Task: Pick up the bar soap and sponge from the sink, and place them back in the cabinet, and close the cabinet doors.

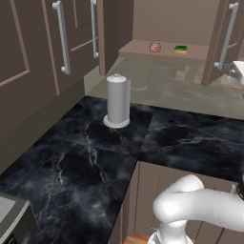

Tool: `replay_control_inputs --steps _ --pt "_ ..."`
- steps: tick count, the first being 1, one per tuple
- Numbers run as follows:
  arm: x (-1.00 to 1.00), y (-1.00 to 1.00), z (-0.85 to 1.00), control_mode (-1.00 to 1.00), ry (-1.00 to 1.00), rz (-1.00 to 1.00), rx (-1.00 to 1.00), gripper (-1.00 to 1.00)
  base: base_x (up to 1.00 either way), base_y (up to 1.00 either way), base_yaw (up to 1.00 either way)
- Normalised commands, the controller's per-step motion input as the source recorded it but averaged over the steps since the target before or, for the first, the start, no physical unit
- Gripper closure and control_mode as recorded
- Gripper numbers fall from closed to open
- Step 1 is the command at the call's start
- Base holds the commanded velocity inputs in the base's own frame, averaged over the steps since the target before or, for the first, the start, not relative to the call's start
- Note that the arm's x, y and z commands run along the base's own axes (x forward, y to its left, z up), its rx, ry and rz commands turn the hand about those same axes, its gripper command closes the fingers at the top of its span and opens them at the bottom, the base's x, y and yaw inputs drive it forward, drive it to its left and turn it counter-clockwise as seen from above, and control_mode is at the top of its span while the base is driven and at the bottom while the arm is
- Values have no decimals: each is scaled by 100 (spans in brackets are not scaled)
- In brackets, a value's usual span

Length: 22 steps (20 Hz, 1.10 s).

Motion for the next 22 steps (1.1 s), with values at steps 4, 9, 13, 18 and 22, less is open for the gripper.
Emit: replay_control_inputs --steps 4,9,13,18,22 --pt "1 71 0 -100 -3 -17 -1 -100 0 0 0" --pt "0 69 0 -100 -3 -23 -1 -100 0 0 0" --pt "0 60 0 -100 -3 -24 0 -100 0 0 0" --pt "7 48 0 -100 -4 -23 0 -100 0 0 0" --pt "11 38 0 -100 -4 -20 0 -100 0 0 0"
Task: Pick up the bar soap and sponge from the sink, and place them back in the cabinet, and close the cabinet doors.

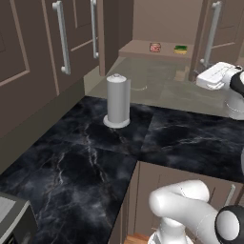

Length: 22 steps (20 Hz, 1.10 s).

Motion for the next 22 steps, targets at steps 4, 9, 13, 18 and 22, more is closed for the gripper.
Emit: replay_control_inputs --steps 4,9,13,18,22 --pt "25 12 0 -100 -2 -11 0 -100 0 0 0" --pt "43 5 0 -100 0 -3 0 -100 0 0 0" --pt "47 1 0 -100 0 0 0 -100 0 0 0" --pt "44 0 0 -100 0 0 0 -100 0 0 0" --pt "39 0 0 -100 -1 -3 0 -100 0 0 0"
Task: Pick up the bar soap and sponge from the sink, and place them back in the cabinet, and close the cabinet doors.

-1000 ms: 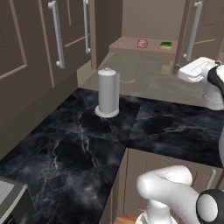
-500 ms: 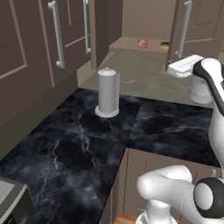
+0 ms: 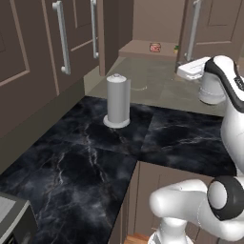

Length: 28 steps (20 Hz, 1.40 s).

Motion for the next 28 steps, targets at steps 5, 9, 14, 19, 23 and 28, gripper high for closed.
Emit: replay_control_inputs --steps 5,9,14,19,23,28 --pt "38 0 0 -100 -3 -10 0 -100 0 0 0" --pt "35 0 0 -100 -4 -14 0 -100 0 0 0" --pt "32 -1 0 -100 -6 -16 0 -100 0 0 0" --pt "28 -17 0 -100 -4 -14 0 -100 0 0 0" --pt "29 -24 0 -100 -3 -11 0 -100 0 0 0" --pt "28 -33 0 -100 -2 -10 0 -100 0 0 0"
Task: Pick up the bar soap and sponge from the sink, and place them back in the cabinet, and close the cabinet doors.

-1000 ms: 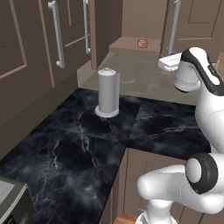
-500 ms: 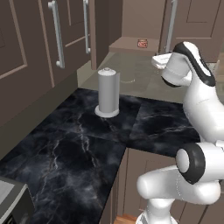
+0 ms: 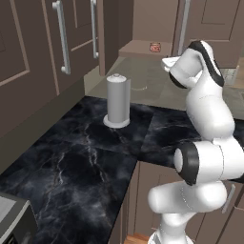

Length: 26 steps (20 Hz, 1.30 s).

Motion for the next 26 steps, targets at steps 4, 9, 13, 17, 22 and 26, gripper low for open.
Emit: replay_control_inputs --steps 4,9,13,17,22,26 --pt "21 -42 0 -100 -1 -7 0 -100 0 0 0" --pt "23 -37 0 -100 0 -7 0 -100 0 0 0" --pt "27 -33 0 -100 0 -8 0 -100 0 0 0" --pt "30 -30 0 -100 0 -9 0 -100 0 0 0" --pt "30 -23 0 -100 0 -9 0 -100 0 0 0" --pt "29 -16 0 -100 0 -10 0 -100 0 0 0"
